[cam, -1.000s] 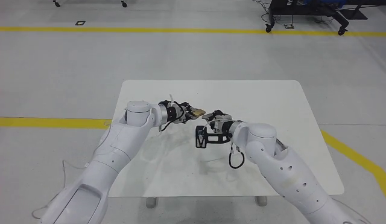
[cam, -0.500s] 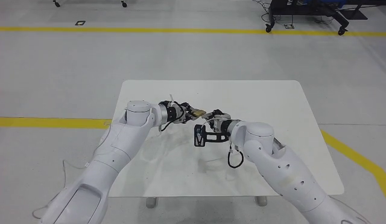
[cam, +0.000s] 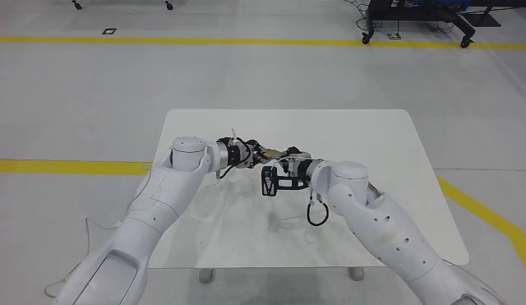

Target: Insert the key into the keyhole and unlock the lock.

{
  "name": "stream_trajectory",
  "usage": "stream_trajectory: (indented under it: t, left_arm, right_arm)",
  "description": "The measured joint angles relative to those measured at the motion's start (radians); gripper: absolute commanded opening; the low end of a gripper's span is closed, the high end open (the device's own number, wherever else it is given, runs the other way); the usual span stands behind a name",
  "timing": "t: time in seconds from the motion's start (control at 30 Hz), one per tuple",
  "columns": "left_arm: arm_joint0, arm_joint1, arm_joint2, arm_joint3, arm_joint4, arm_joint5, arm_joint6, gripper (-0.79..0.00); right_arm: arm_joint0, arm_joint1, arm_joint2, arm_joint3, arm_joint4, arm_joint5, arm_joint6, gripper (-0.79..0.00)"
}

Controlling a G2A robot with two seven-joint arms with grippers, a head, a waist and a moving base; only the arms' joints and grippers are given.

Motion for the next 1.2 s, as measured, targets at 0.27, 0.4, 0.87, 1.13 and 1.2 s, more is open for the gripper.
stream_trajectory:
  t: [0.27,0.4,0.87,1.13,1.2]
  left_arm:
    - [0.000,0.000,-0.007,0.002,-0.003,0.006,-0.005,-0.785]
    - [0.001,0.000,-0.011,0.002,-0.007,0.007,-0.004,-0.785]
    - [0.052,0.010,-0.080,-0.059,-0.033,-0.172,0.028,-0.785]
    - [0.106,0.020,-0.101,-0.118,-0.011,-0.191,0.041,-0.785]
    - [0.106,0.020,-0.101,-0.117,-0.014,-0.195,0.041,-0.785]
  right_arm:
    - [0.000,0.000,0.001,0.001,0.001,-0.004,-0.002,0.000]
    - [0.000,0.000,0.001,0.001,0.001,-0.004,-0.002,0.000]
    - [-0.095,0.036,0.124,0.006,0.058,0.073,-0.360,0.000]
    - [-0.170,0.068,0.227,0.107,0.083,0.114,-0.786,0.000]
    - [-0.170,0.068,0.226,0.105,0.083,0.114,-0.759,0.000]
